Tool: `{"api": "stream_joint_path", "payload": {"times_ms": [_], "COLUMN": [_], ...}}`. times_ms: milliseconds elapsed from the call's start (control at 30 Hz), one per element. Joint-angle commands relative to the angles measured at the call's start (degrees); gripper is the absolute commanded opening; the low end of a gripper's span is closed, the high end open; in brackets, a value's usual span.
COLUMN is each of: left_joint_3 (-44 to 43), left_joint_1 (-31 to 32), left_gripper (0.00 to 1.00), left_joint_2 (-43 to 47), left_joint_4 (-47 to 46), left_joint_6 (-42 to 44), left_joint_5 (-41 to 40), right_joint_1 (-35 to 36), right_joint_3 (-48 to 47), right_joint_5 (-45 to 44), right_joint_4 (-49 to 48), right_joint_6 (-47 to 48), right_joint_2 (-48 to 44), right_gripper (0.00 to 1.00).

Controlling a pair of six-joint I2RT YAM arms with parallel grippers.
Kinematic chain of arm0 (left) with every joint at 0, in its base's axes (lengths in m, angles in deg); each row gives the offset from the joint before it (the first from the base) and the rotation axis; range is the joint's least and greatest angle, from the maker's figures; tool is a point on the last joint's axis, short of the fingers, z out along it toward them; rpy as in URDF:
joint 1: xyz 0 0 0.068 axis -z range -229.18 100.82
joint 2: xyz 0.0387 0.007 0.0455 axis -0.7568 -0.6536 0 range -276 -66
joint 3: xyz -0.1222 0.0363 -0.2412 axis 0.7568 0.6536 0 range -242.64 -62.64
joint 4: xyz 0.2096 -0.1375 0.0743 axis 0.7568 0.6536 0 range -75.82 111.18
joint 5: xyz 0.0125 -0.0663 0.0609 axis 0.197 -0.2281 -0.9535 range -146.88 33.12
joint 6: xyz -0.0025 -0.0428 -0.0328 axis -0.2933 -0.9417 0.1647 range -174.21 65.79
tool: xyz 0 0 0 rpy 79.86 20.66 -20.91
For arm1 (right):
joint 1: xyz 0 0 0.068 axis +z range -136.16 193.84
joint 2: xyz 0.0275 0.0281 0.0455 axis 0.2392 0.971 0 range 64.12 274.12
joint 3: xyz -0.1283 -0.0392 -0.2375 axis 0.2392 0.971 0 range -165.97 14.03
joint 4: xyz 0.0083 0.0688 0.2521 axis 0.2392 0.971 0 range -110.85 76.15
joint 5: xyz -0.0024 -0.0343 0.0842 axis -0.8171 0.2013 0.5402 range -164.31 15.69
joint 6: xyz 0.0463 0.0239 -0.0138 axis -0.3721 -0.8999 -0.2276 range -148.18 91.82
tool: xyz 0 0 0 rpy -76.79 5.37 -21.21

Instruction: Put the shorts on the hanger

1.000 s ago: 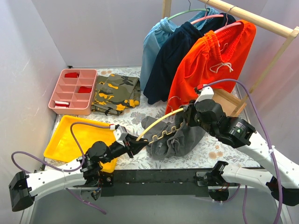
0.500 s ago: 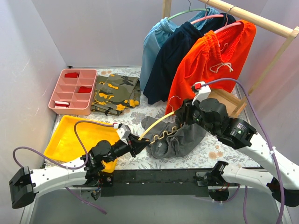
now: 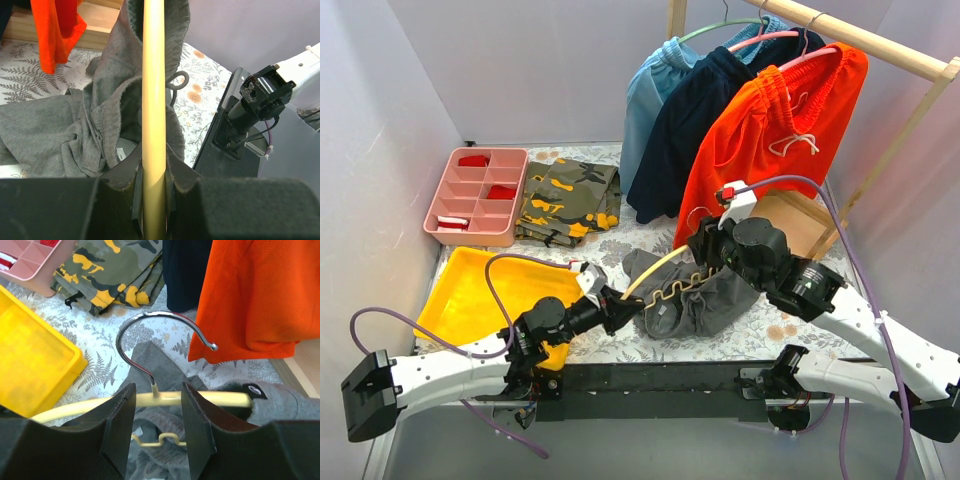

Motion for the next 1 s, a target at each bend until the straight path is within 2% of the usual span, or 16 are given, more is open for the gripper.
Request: {"api": "stream_joint_path", "payload": {"times_ms": [0,133,300,333,433,467,567,633,667,700,833,900,967], "left_joint_3": [-4.48,-6.24,-8.88,-9.32,-11.34,-12.39,-13.8,-15.47,-16.17,-17.31,-20.82,-22.76,-25.22], "left_joint_1": [0.26,0.34,0.34,0.34,0.43,0.43,0.43,0.43,0.43,0.43,0.43,0.43,0.26], "left_gripper": [0.0,0.0,0.0,0.0,0.0,0.06,0.19,0.34,0.37,0.46,0.63,0.68,0.72], "left_joint_2": [-1.08,-3.19,-5.91,-6.35,-7.23,-7.32,-7.76,-8.02,-7.94,-7.85,-6.53,-5.04,-3.38], "left_joint_4": [-1.41,-0.01,2.54,2.9,5.09,6.49,8.69,10.27,12.02,13.0,18.97,25.72,35.79], "left_joint_6": [0.67,0.93,1.11,1.02,0.15,-0.29,-2.13,-3.54,-4.5,-4.86,-8.81,-11.97,-19.69], "left_joint_5": [0.68,1.13,1.13,1.13,1.13,0.86,-0.72,-2.55,-3.0,-3.53,-7.91,-14.58,-21.68], "right_joint_1": [0.21,0.3,0.38,0.3,0.38,0.38,0.38,0.38,0.38,0.38,0.47,0.47,0.56], "right_joint_3": [1.98,4.35,8.49,8.93,10.68,11.12,12.79,13.93,14.29,14.73,15.79,16.4,17.36], "right_joint_5": [-2.95,-4.27,-5.41,-5.58,-6.29,-6.29,-6.99,-7.34,-7.34,-7.61,-7.87,-7.7,-7.78], "right_joint_4": [-9.63,-12.71,-15.7,-16.31,-17.02,-17.54,-18.25,-18.87,-19.04,-19.48,-19.57,-19.48,-19.57], "right_joint_6": [2.8,3.59,3.94,3.94,3.68,3.68,4.03,4.56,4.65,4.82,5.09,5.0,4.91], "right_joint_2": [-0.04,-0.48,-1.62,-1.71,-2.33,-2.76,-4.26,-5.75,-6.36,-7.15,-8.3,-8.83,-9.62], "right_gripper": [0.5,0.5,0.38,0.34,0.09,0.02,0.01,0.01,0.01,0.01,0.01,0.01,0.01]}}
